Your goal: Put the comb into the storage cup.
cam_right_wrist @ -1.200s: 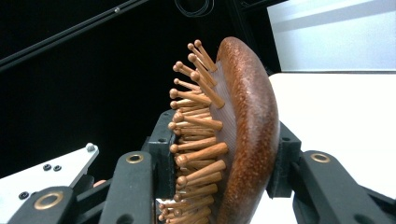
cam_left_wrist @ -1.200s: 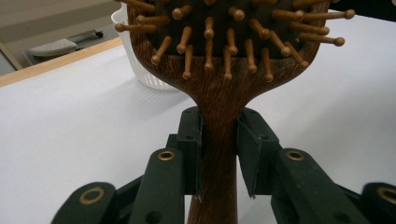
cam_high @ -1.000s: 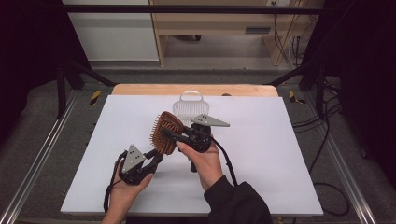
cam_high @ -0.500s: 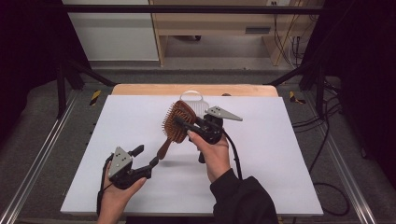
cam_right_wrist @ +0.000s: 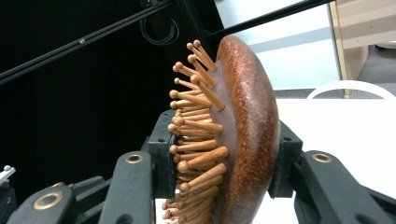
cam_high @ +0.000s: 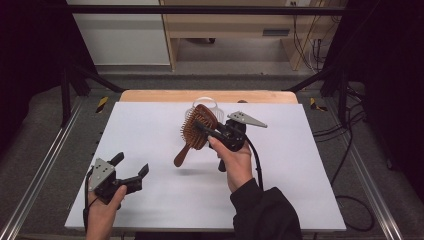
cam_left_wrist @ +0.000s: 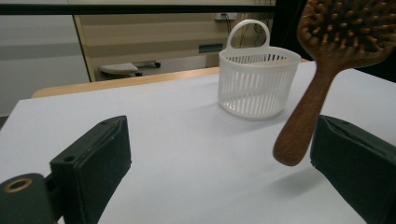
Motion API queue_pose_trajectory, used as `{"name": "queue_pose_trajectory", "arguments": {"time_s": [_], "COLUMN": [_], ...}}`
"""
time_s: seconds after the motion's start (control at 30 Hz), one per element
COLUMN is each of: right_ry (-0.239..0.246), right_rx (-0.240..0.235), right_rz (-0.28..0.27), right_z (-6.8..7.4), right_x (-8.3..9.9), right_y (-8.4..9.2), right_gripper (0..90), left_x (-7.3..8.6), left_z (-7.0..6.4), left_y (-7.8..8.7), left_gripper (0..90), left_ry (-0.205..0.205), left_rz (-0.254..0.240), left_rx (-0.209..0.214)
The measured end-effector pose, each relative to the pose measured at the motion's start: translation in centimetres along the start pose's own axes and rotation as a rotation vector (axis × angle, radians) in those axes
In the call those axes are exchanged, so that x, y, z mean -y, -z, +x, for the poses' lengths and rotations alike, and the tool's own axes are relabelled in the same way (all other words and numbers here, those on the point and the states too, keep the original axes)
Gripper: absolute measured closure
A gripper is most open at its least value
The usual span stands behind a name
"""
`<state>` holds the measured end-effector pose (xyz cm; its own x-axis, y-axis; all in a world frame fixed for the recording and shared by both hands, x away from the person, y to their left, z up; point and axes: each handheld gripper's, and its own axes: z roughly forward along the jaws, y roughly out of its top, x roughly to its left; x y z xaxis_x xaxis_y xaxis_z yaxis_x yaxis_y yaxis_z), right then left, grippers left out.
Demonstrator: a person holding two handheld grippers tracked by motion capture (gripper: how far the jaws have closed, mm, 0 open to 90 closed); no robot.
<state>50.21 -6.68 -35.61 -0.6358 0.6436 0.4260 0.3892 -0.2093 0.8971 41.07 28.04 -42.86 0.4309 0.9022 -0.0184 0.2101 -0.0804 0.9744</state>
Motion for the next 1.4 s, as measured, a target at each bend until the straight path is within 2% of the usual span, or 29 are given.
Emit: {"name": "queue_pose_trajectory", "arguments": {"time_s": [0.13,0.3,0.9,1.4], "right_ry": [-0.002,-0.005,-0.013,-0.013], "right_rx": [0.001,0.004,0.014,0.026], "right_rz": [-0.005,-0.006,-0.018,-0.048], "right_z": [-0.2,-0.4,-0.9,-1.0], "right_x": [-0.1,-0.2,-0.5,-2.3], "right_y": [0.1,0.2,0.2,0.5], "right_gripper": [55.0,54.9,54.8,54.8], "left_x": [0.1,0.4,0.5,0.6], "left_z": [0.9,1.3,1.3,1.3], "left_y": [0.2,0.1,0.1,0.0], "left_gripper": [4.7,1.7,2.2,2.3], "left_ry": [0.019,0.024,0.029,0.025], "left_rz": [-0.013,-0.009,-0.018,-0.025], "left_rx": [-0.03,-0.049,-0.056,-0.051]}}
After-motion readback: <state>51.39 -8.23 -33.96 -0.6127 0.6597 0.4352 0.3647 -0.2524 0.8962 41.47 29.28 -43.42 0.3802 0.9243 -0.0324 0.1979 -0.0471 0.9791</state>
